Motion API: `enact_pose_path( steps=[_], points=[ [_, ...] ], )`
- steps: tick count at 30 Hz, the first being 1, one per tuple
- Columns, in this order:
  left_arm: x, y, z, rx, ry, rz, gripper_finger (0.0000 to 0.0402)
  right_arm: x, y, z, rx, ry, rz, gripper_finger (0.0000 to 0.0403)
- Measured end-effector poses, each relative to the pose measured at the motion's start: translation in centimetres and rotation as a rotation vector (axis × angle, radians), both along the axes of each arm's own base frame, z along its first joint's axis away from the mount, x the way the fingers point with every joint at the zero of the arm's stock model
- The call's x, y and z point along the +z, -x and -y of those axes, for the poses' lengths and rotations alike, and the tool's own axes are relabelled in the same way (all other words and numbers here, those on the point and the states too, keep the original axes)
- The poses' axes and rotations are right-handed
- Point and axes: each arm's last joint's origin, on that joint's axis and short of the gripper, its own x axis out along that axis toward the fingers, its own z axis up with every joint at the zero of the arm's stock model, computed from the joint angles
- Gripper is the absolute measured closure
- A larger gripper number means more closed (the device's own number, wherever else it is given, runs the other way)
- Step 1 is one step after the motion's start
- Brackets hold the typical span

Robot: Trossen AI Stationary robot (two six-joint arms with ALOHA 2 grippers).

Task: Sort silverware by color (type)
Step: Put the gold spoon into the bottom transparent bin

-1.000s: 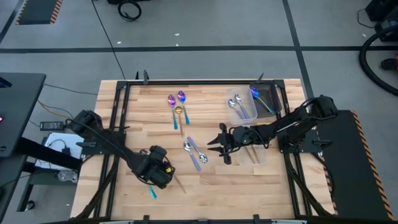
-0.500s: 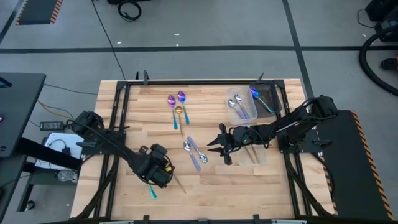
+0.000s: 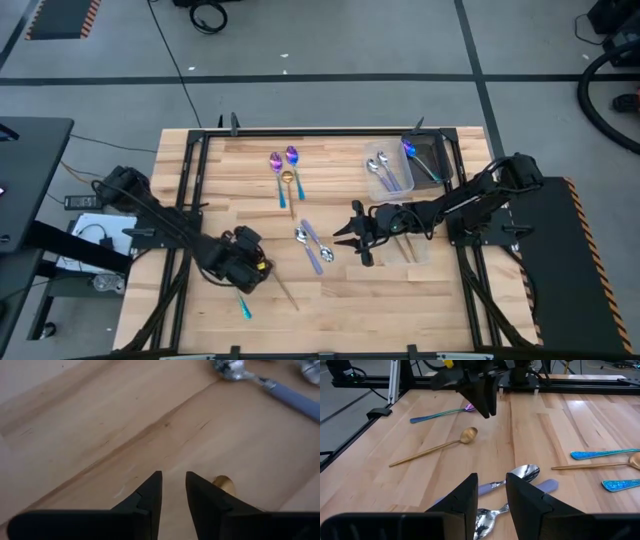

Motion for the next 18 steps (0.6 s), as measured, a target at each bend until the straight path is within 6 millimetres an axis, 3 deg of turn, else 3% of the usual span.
enact_pose_path(
  steps=[9, 18],
  points=[
    [-1.7, 2.6, -0.5, -0.046, 0.094, 0.205, 0.0308, 0.0, 0.0, 0.0, 0.0, 0.001, 0.002, 0.0293],
    [-2.8, 3.9, -0.4, -0.086, 0.164, 0.329, 0.0308, 0.1, 0.0, 0.0, 0.0, -0.003, 0.007, 0.0293]
  ],
)
